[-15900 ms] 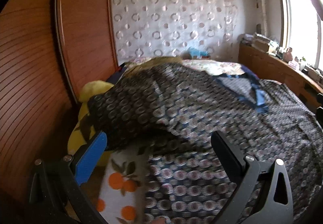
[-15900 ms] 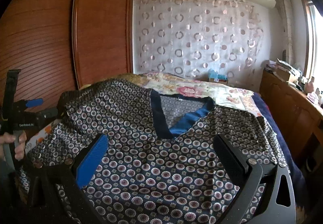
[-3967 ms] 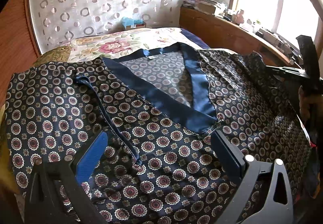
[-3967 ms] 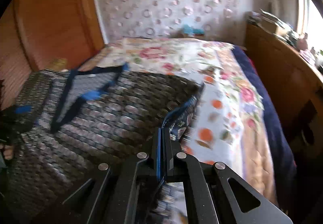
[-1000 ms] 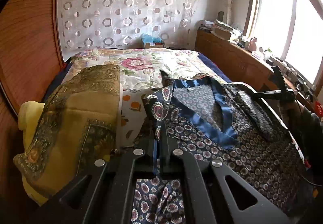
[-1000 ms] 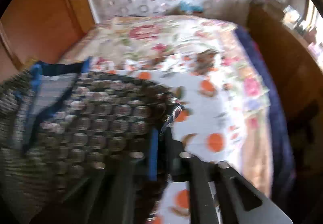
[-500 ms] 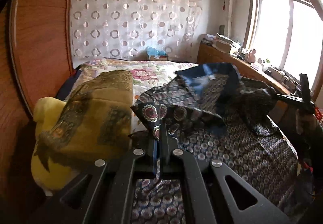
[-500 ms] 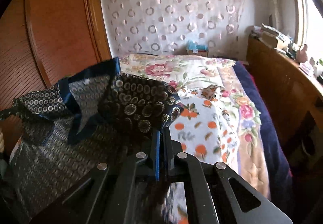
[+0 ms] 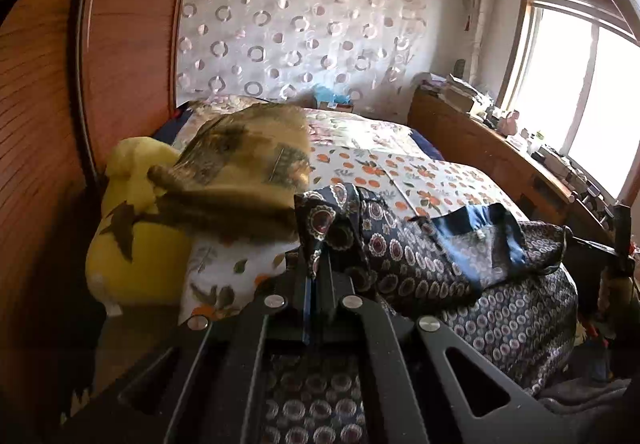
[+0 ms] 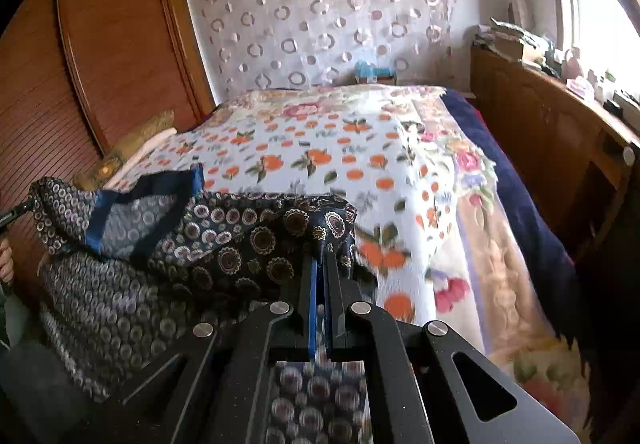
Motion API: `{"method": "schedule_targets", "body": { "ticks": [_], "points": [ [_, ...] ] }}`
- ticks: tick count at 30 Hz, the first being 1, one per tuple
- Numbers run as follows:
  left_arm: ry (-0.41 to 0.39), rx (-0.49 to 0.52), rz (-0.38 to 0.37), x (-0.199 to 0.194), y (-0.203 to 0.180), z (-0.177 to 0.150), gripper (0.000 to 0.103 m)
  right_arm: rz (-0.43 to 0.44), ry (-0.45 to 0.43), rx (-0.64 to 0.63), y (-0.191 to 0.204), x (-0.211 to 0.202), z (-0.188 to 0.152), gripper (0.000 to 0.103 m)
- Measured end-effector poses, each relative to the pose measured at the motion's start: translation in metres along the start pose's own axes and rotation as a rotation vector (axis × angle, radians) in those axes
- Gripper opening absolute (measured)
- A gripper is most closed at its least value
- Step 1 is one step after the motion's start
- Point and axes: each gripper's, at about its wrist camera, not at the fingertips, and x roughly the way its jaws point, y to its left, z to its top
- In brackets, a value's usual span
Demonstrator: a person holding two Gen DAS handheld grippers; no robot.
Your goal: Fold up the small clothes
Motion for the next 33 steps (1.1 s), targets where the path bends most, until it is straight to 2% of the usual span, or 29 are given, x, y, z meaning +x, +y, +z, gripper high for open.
{"method": "schedule_targets", "body": {
  "ticks": [4,8,11,13,14,17,19,24,29,33],
  "points": [
    [0.008,0.007,0.012,-0.008,-0.001,-0.009,0.002,-0.007,0.025,-0.007,-0.002,-0.012,0.004,0.002],
    [0.007,0.058,0.038,-0.013,-0.004,-0.019,0.003,-0.013,0.071,-0.03,0.001,-0.022,0.008,0.002],
    [0.039,0.043,0.058,-0.005,0.004,-0.02,0.02,-0.06,0.122,-0.024,-0.005,-0.017,0.002,0.002],
    [0.032,0.031,0.07,-0.006,0.01,-0.018,0.037,-0.057,0.125,-0.005,-0.011,-0.016,0.005,0.003],
    [0.026,0.027,0.067,-0.008,0.012,-0.017,0.041,-0.062,0.122,-0.005,-0.011,-0.017,0.006,0.008],
    [0.0,0.03,0.066,-0.014,0.016,-0.01,0.052,-0.078,0.094,-0.013,-0.013,-0.024,0.014,0.015],
    [-0.019,0.042,0.075,-0.015,0.016,-0.003,0.067,-0.094,0.068,-0.028,-0.013,-0.031,0.016,0.028],
    [-0.003,0.072,0.106,0.008,0.015,0.019,0.068,-0.124,0.018,-0.028,-0.015,-0.026,0.037,0.049],
    [0.05,0.12,0.107,0.048,0.009,0.034,0.068,-0.088,0.029,-0.043,-0.005,0.004,0.053,0.05],
    [0.117,0.135,0.114,0.074,0.008,0.031,0.068,-0.068,0.05,-0.047,-0.003,0.031,0.061,0.05]
  ]
}}
